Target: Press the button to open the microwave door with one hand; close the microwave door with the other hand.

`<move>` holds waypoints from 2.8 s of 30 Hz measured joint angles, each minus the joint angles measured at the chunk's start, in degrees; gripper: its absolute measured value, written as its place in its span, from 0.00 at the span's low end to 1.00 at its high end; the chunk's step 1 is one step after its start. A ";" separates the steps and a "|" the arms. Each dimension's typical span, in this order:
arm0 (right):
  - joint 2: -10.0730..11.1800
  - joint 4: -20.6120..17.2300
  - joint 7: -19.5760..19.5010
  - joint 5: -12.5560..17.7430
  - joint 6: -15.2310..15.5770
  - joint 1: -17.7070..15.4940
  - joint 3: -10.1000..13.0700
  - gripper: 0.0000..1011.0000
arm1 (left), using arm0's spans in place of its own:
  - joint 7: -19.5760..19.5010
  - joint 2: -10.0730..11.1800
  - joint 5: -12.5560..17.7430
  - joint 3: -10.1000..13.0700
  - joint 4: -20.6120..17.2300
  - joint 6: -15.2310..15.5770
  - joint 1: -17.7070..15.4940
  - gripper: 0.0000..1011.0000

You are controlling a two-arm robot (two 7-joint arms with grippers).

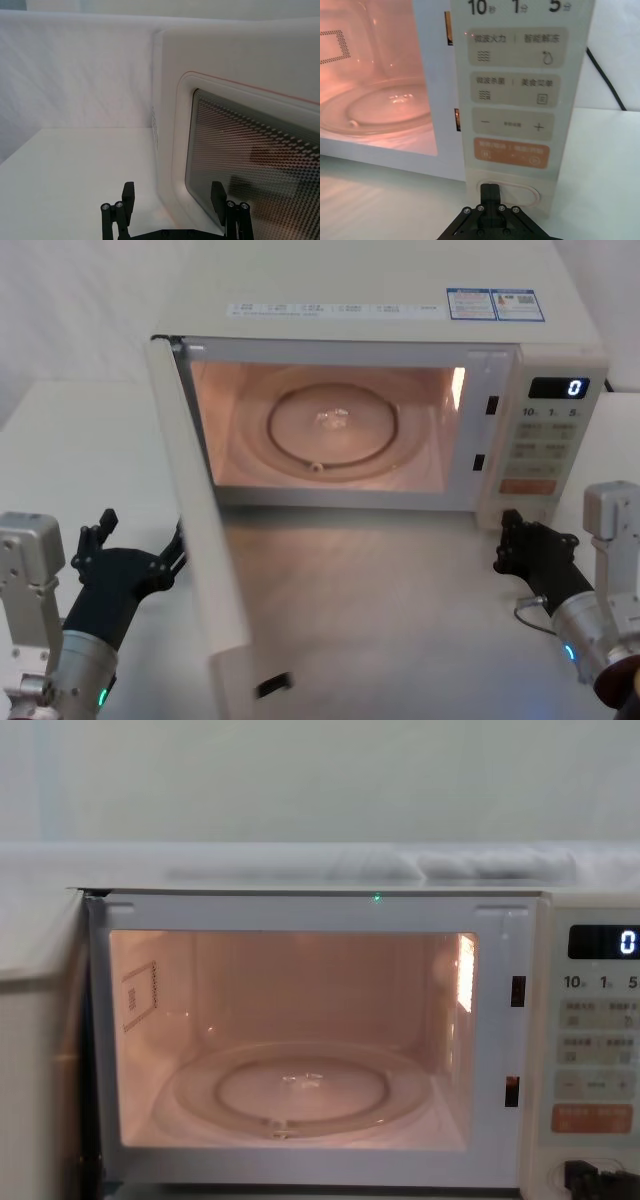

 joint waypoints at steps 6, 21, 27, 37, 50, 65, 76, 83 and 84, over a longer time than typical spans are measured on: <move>-0.01 -0.27 -0.20 -0.14 0.34 -0.55 0.22 0.00 | 0.00 0.00 0.00 0.00 0.00 0.00 0.00 0.99; 0.54 -3.67 -0.08 -0.48 1.99 -2.75 0.35 0.00 | 0.00 0.00 0.00 0.00 0.00 0.00 0.00 0.99; 1.43 -8.11 0.11 -0.65 3.06 -5.37 0.47 0.00 | 0.00 0.00 0.00 0.00 0.00 0.00 0.00 0.99; 2.66 -16.20 0.26 0.11 3.23 -10.27 1.91 0.00 | 0.00 0.00 0.00 0.00 0.00 0.00 0.00 0.99; 4.04 -23.39 1.15 1.43 2.07 -13.22 2.44 0.00 | 0.00 0.00 0.00 0.00 0.00 0.00 0.00 0.99; 4.19 -23.87 1.32 1.31 2.09 -13.35 2.26 0.13 | 0.00 0.00 0.00 0.00 0.00 0.00 0.00 0.99; 4.15 -23.61 1.30 1.51 1.70 -13.42 2.60 0.46 | 0.00 0.00 0.00 0.00 0.00 0.00 0.00 0.99; 4.26 -23.89 0.49 1.80 0.92 -14.75 3.91 0.68 | 0.00 0.00 0.00 0.00 0.00 0.00 0.00 0.99; 4.26 -24.08 0.32 1.80 0.81 -15.04 4.15 0.73 | 0.00 0.00 0.00 0.00 0.00 0.00 0.00 0.99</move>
